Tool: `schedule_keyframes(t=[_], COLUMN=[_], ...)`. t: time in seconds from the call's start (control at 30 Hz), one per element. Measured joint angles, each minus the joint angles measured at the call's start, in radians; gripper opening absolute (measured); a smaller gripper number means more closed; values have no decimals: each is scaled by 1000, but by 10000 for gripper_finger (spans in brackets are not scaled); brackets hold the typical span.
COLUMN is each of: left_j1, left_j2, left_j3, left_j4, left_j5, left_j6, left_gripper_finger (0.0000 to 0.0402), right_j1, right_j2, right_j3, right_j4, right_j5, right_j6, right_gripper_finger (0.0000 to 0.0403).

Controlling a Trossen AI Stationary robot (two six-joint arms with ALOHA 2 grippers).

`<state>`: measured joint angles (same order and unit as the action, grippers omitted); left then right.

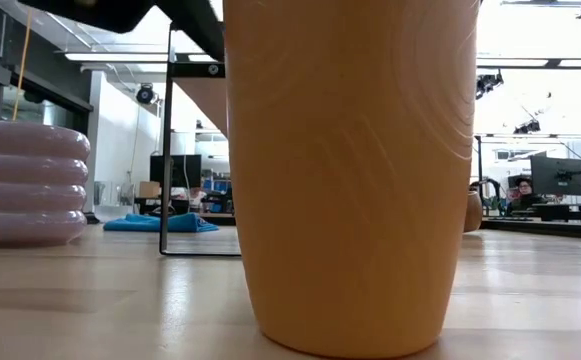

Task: Stack small to large cups/mugs on shelf
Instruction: Put the yellow cup on the shelf

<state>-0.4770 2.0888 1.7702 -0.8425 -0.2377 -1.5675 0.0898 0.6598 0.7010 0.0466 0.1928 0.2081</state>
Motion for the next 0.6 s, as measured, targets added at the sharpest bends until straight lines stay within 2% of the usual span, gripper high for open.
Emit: schedule_keyframes(t=[0.13, 0.3, 0.6], left_j1=[1, 8, 13], left_j2=[6, 40, 50], left_j3=[-2, -4, -2], left_j4=[-5, 14, 30], left_j5=[-20, 31, 20], left_j6=[-9, -10, -10], left_gripper_finger=[161, 161, 160], right_j1=[0, 0, 0], right_j2=[0, 0, 1], right_j3=[0, 0, 0], right_j4=[1, 1, 3], right_j5=[0, 1, 7], right_j6=[0, 0, 0], right_gripper_finger=[140, 140, 140])
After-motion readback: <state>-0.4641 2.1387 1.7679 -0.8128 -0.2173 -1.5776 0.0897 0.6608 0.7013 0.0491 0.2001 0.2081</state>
